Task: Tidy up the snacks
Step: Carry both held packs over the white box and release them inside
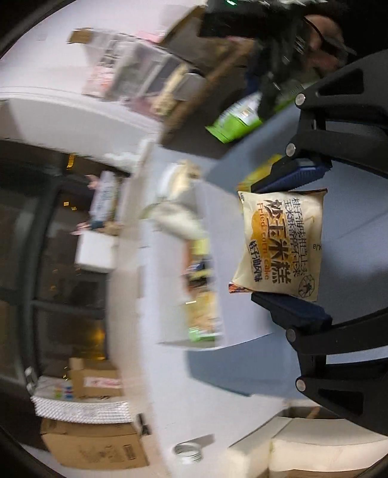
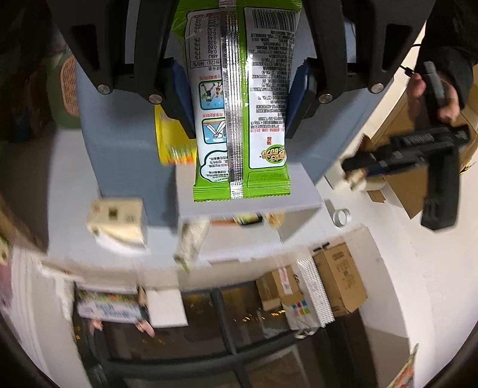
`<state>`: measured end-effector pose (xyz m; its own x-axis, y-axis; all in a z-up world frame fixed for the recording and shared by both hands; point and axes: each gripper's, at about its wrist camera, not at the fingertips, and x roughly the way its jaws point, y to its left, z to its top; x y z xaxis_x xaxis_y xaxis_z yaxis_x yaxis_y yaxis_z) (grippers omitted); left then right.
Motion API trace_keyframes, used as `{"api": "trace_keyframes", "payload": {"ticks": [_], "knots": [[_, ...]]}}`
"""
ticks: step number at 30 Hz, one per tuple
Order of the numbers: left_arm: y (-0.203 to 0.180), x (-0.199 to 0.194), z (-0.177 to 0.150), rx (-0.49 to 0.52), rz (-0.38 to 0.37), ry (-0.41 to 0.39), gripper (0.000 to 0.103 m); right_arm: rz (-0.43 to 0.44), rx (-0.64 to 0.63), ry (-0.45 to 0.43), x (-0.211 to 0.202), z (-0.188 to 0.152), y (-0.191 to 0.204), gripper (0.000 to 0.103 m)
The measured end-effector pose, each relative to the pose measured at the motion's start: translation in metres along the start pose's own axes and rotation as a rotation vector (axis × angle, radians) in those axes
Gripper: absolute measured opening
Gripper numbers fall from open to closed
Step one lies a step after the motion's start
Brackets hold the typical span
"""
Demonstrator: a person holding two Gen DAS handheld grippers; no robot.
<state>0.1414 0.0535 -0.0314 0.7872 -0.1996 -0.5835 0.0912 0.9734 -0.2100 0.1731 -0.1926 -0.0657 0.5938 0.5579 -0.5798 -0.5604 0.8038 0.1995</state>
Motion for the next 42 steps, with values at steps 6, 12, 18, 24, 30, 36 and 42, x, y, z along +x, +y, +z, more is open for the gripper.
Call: {"api": "trace_keyframes", "payload": {"ticks": [6, 12, 18, 24, 30, 36, 42], "knots": [[0.017, 0.000, 0.068, -0.009, 0.096, -0.095, 0.069, -0.002, -0.057, -0.053, 0.021, 0.060, 0.016, 0.061], [0.035, 0.049, 0.114, 0.002, 0.149, -0.072, 0.069, -0.012, -0.079, -0.057, 0.075, 0.131, 0.014, 0.061], [0.042, 0.097, 0.127, 0.032, 0.181, -0.012, 0.074, -0.027, -0.015, 0.006, 0.133, 0.175, -0.009, 0.061], [0.061, 0.129, 0.117, -0.033, 0.169, 0.065, 0.103, -0.056, -0.010, 0.098, 0.172, 0.179, -0.019, 0.096], [0.058, 0.134, 0.103, -0.012, 0.193, 0.083, 0.103, -0.092, 0.013, 0.111, 0.168, 0.162, -0.031, 0.096], [0.049, 0.119, 0.105, -0.008, 0.186, 0.059, 0.103, -0.082, -0.010, 0.063, 0.148, 0.161, -0.026, 0.096], [0.029, 0.086, 0.099, 0.023, 0.174, 0.032, 0.103, -0.075, -0.031, 0.014, 0.118, 0.151, -0.018, 0.096]]}}
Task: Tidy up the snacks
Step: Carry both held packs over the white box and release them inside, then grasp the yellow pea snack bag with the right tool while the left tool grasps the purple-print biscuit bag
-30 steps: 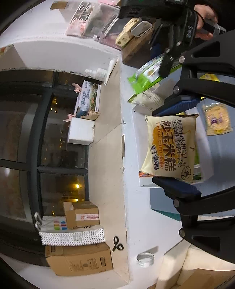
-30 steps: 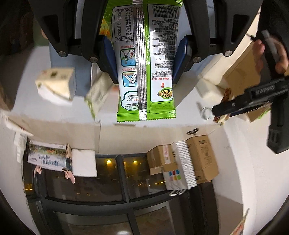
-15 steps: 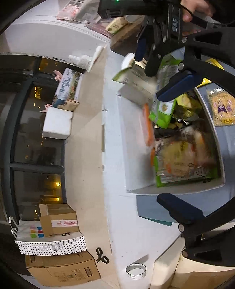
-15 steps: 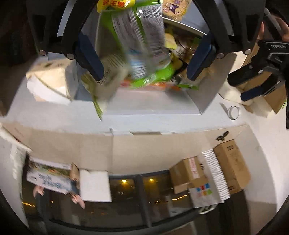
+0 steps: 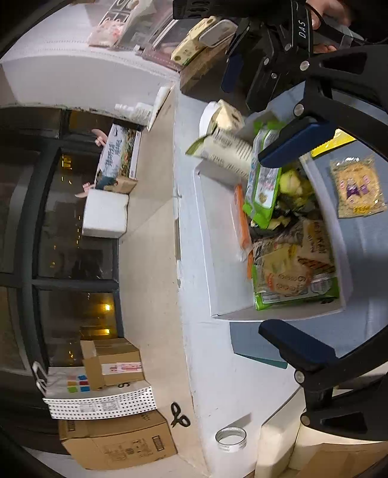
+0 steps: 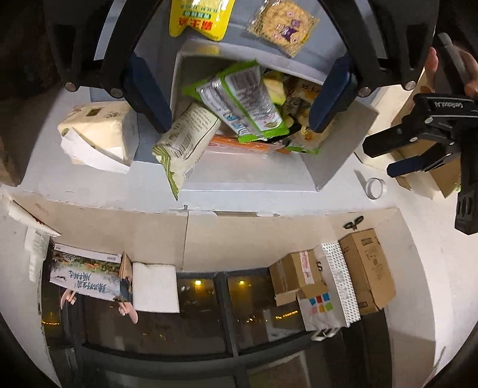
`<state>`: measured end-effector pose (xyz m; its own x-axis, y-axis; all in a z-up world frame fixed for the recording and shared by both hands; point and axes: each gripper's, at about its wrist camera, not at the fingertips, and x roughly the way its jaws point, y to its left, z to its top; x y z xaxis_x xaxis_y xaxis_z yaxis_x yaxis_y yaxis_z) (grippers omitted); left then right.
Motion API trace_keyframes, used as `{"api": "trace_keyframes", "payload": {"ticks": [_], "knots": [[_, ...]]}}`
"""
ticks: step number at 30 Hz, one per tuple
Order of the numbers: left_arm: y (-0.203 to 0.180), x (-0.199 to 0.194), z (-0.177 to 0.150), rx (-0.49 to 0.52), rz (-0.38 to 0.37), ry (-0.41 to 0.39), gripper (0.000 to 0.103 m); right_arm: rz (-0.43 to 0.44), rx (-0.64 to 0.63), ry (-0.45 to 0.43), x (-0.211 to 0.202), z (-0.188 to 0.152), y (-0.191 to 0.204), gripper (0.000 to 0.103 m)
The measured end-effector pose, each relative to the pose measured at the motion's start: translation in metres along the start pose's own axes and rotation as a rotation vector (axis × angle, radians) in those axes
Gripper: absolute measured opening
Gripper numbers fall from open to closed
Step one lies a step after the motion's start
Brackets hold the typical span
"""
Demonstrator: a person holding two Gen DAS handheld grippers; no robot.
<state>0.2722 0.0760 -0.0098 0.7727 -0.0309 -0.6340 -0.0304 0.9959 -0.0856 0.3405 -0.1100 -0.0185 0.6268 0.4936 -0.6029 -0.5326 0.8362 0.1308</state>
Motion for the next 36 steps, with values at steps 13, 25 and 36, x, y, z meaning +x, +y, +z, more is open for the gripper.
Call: {"api": "trace_keyframes", "payload": {"ticks": [13, 25, 36], "knots": [[-0.026, -0.107, -0.066, 0.010, -0.155, -0.082, 0.103, 0.067, 0.015, -0.115, -0.107, -0.090, 0.010, 0.103], [-0.040, -0.124, -0.142, 0.043, -0.161, -0.058, 0.103, -0.078, 0.118, 0.124, -0.053, -0.185, -0.020, 0.103], [-0.033, -0.110, -0.160, 0.006, -0.138, 0.004, 0.103, -0.198, 0.072, 0.265, 0.050, -0.163, -0.032, 0.103]]}}
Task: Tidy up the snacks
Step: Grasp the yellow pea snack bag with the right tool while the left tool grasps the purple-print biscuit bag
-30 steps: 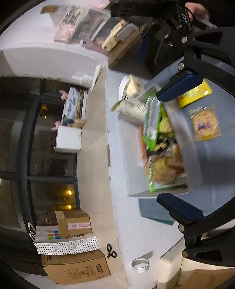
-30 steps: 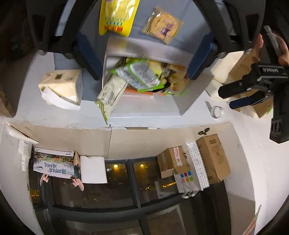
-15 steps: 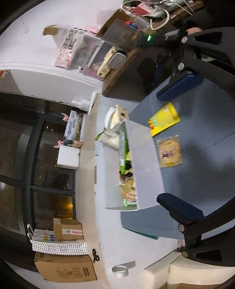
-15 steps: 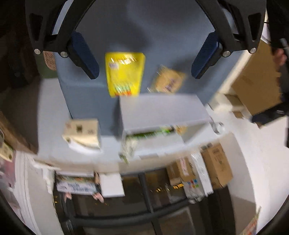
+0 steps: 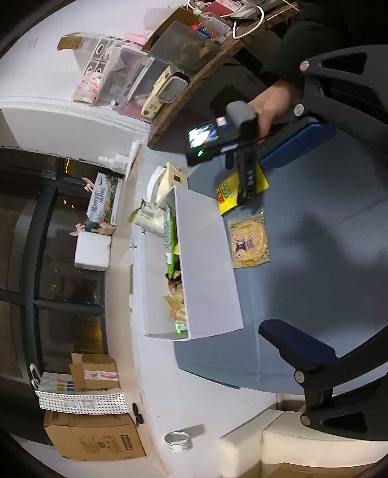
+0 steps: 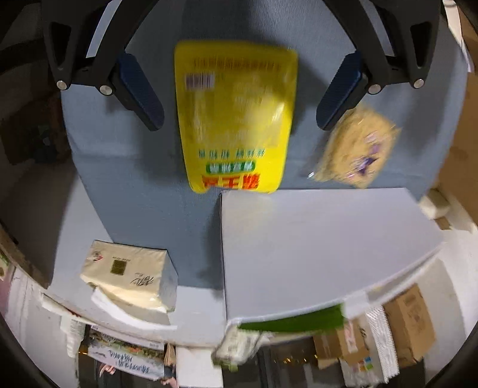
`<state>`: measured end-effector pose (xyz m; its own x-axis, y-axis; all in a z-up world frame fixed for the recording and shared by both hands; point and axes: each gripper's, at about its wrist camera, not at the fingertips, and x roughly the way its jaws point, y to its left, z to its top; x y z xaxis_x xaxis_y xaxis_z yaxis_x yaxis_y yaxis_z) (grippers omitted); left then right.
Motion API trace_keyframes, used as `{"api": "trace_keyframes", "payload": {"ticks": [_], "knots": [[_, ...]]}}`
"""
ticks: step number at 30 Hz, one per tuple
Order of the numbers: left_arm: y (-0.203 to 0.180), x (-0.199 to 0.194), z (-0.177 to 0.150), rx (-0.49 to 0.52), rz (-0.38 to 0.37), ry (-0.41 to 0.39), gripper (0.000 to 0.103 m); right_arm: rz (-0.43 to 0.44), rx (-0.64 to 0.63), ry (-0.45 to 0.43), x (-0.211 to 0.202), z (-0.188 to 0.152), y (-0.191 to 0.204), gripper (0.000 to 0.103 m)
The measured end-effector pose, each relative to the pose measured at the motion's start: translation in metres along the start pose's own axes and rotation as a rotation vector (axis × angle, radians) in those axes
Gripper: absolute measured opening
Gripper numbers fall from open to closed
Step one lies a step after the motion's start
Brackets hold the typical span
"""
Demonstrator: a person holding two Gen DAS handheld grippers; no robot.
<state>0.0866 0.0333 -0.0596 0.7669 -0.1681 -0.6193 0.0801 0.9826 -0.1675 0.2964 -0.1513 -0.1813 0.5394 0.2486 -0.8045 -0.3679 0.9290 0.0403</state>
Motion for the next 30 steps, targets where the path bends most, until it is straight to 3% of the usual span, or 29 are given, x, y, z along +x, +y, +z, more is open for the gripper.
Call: {"api": "trace_keyframes", "payload": {"ticks": [4, 6, 9, 10, 11, 15, 20, 24, 30], "knots": [[0.000, 0.009, -0.008, 0.006, 0.016, 0.029, 0.103, -0.062, -0.021, 0.062, 0.026, 0.009, 0.001, 0.103], [0.001, 0.013, -0.011, -0.002, 0.018, 0.041, 0.103, -0.069, -0.023, 0.038, 0.026, 0.007, 0.000, 0.102], [-0.001, 0.020, -0.013, -0.005, 0.010, 0.057, 0.103, -0.062, -0.042, 0.024, 0.018, 0.004, 0.000, 0.080], [-0.001, 0.022, -0.013, -0.004, 0.009, 0.060, 0.103, -0.057, -0.042, 0.016, 0.014, 0.002, -0.002, 0.059], [-0.001, 0.024, -0.014, -0.003, 0.008, 0.065, 0.103, -0.053, -0.035, 0.015, 0.010, 0.000, -0.006, 0.054], [-0.005, 0.045, -0.012, 0.004, -0.004, 0.099, 0.103, 0.059, 0.021, 0.024, -0.006, -0.013, -0.020, 0.050], [-0.016, 0.102, -0.002, -0.005, -0.016, 0.193, 0.103, 0.141, 0.060, -0.072, -0.065, -0.042, -0.032, 0.050], [-0.028, 0.161, 0.006, -0.004, 0.046, 0.272, 0.103, 0.168, 0.082, -0.121, -0.109, -0.072, -0.045, 0.050], [-0.035, 0.222, 0.010, 0.012, 0.152, 0.339, 0.103, 0.165, 0.164, -0.170, -0.135, -0.093, -0.060, 0.050]]}}
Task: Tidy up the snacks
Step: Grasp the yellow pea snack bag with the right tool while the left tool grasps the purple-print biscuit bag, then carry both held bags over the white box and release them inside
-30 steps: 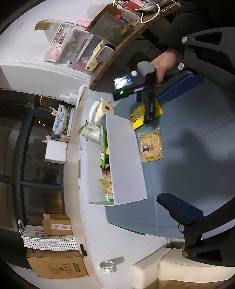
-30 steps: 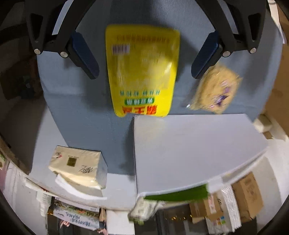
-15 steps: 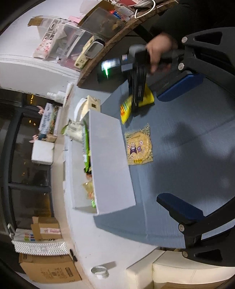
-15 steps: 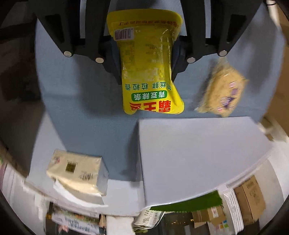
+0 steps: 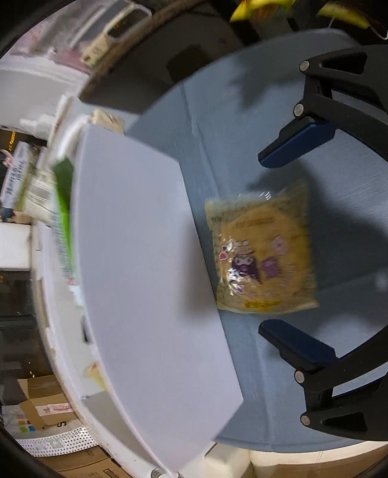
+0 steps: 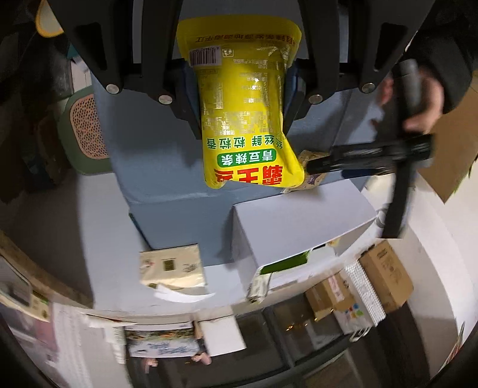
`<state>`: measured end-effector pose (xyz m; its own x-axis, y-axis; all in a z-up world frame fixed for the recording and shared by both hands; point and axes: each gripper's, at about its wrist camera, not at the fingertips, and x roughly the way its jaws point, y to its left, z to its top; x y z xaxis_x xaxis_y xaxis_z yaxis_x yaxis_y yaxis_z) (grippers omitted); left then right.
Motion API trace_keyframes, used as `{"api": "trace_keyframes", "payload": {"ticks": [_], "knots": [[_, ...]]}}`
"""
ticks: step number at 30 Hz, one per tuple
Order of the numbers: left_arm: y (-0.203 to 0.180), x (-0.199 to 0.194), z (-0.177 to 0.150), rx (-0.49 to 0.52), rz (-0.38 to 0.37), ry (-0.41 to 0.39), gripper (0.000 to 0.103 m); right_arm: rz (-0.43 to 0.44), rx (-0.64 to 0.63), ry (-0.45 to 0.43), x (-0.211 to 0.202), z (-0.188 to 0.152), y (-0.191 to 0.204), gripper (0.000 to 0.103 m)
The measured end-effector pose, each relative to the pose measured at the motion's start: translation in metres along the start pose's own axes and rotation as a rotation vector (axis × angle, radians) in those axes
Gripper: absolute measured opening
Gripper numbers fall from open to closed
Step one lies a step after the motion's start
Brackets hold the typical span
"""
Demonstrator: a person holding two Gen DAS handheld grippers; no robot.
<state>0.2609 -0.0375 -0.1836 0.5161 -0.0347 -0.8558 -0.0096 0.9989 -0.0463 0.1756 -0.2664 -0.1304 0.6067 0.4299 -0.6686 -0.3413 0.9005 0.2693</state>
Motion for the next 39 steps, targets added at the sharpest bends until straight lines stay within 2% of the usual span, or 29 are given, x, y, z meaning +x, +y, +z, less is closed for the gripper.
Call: {"api": "trace_keyframes", "payload": {"ticks": [6, 8, 10, 12, 14, 17, 23, 27, 32, 36, 39], "knots": [[0.009, 0.023, 0.003, -0.034, 0.007, 0.041, 0.103, -0.010, 0.050, -0.006, -0.005, -0.004, -0.013, 0.050], [0.008, 0.023, 0.002, -0.011, 0.003, 0.025, 0.101, -0.008, 0.055, -0.006, -0.003, -0.003, -0.014, 0.050], [0.005, 0.022, 0.001, 0.022, 0.025, 0.015, 0.093, -0.008, 0.048, -0.002, -0.002, -0.004, -0.012, 0.050], [0.005, 0.017, 0.000, 0.023, 0.016, 0.009, 0.083, -0.004, 0.039, 0.000, -0.001, -0.004, -0.008, 0.050], [0.008, 0.010, -0.002, 0.005, -0.014, 0.011, 0.081, -0.002, 0.033, 0.002, 0.001, -0.004, -0.005, 0.050], [0.013, -0.019, -0.009, -0.012, -0.048, -0.042, 0.081, 0.000, 0.022, 0.001, 0.000, -0.004, 0.001, 0.050], [0.026, -0.123, -0.034, 0.003, -0.048, -0.251, 0.081, 0.019, -0.004, -0.007, 0.000, 0.001, 0.017, 0.051], [0.047, -0.174, -0.027, -0.004, -0.037, -0.344, 0.081, 0.044, -0.064, -0.016, 0.001, 0.013, 0.040, 0.051], [0.085, -0.195, 0.018, -0.031, -0.005, -0.417, 0.081, 0.086, -0.170, -0.076, 0.004, 0.062, 0.082, 0.051], [0.099, -0.177, 0.058, -0.058, 0.001, -0.410, 0.081, 0.112, -0.226, -0.124, 0.019, 0.121, 0.113, 0.051], [0.103, -0.163, 0.088, -0.049, 0.029, -0.412, 0.081, 0.103, -0.220, -0.116, 0.044, 0.161, 0.121, 0.051]]}}
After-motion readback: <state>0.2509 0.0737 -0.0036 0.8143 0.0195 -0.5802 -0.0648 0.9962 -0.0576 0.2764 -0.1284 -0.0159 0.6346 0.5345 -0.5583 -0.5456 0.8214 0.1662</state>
